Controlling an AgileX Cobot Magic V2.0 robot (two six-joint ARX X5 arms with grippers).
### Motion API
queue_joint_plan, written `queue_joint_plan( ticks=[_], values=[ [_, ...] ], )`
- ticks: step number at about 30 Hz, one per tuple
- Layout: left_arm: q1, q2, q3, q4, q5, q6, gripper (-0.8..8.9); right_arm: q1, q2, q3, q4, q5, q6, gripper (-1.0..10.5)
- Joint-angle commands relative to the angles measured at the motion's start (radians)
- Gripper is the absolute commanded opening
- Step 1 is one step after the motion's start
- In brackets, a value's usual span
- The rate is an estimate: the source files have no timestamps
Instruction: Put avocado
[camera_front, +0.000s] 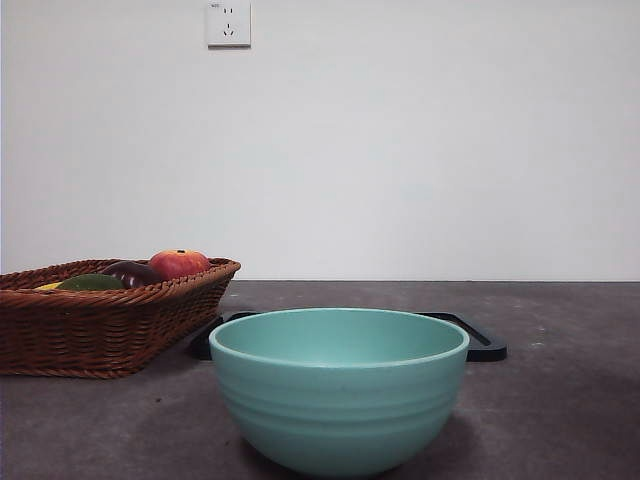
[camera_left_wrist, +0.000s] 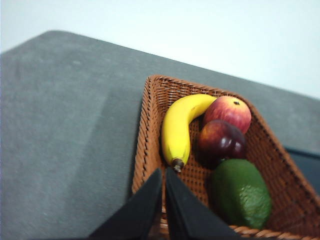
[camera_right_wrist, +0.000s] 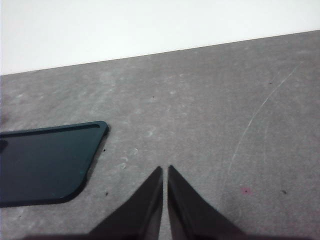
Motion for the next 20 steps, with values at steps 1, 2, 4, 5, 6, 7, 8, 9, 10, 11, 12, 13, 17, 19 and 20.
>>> queue_joint_plan(
  ticks=[1, 2, 4, 5, 6, 7, 8, 9, 10, 11, 12, 13, 17, 19, 20],
  values=[
    [0.0, 0.0, -0.02, 0.004, 0.002, -0.117, 0.11, -0.001, -0.002, -0.001, 0.014, -0.016, 0.037, 0.1],
    [0.0, 0.0, -0.02, 0.002, 0.002, -0.142, 0.11, -0.001, -0.002, 0.002, 0.017, -0.022, 0.055, 0.1],
    [0.0, 0.0, -0.014, -0.006, 0.003, -0.186, 0.11, -0.001, -0.002, 0.015, 0.016, -0.021, 0.082, 0.1],
    [0.0, 0.0, -0.005, -0.021, 0.003, -0.201, 0.11, -0.001, -0.002, 0.026, 0.015, -0.018, 0.094, 0.1],
    [0.0, 0.0, 0.006, -0.037, 0.008, -0.208, 0.11, -0.001, -0.002, 0.042, 0.014, -0.018, 0.104, 0.1],
    [0.0, 0.001, 0.016, -0.049, 0.017, -0.211, 0.11, -0.001, -0.002, 0.052, 0.014, -0.018, 0.108, 0.1],
    [0.0, 0.003, 0.027, -0.06, 0.032, -0.213, 0.11, -0.001, -0.001, 0.069, 0.014, -0.019, 0.112, 0.1],
    [0.0, 0.004, 0.039, -0.068, 0.045, -0.223, 0.11, -0.001, 0.002, 0.088, 0.013, -0.019, 0.114, 0.1],
    [0.0, 0.008, 0.049, -0.071, 0.053, -0.23, 0.11, -0.001, 0.008, 0.105, 0.013, -0.019, 0.122, 0.1],
    [0.0, 0.015, 0.064, -0.077, 0.056, -0.239, 0.12, -0.001, 0.018, 0.128, 0.007, -0.019, 0.131, 0.1],
    [0.0, 0.024, 0.082, -0.084, 0.056, -0.246, 0.12, -0.001, 0.032, 0.154, -0.003, -0.019, 0.133, 0.1],
    [0.0, 0.033, 0.1, -0.092, 0.056, -0.247, 0.12, -0.001, 0.045, 0.177, -0.015, -0.019, 0.132, 0.1],
    [0.0, 0.101, 0.204, -0.139, 0.086, -0.235, 0.12, -0.001, 0.141, 0.307, -0.083, -0.044, 0.117, 0.1],
    [0.0, 0.144, 0.259, -0.171, 0.118, -0.219, 0.12, -0.001, 0.193, 0.367, -0.119, -0.078, 0.095, 0.1],
    [0.0, 0.174, 0.294, -0.193, 0.136, -0.204, 0.12, -0.001, 0.227, 0.407, -0.148, -0.095, 0.089, 0.1]
  ],
)
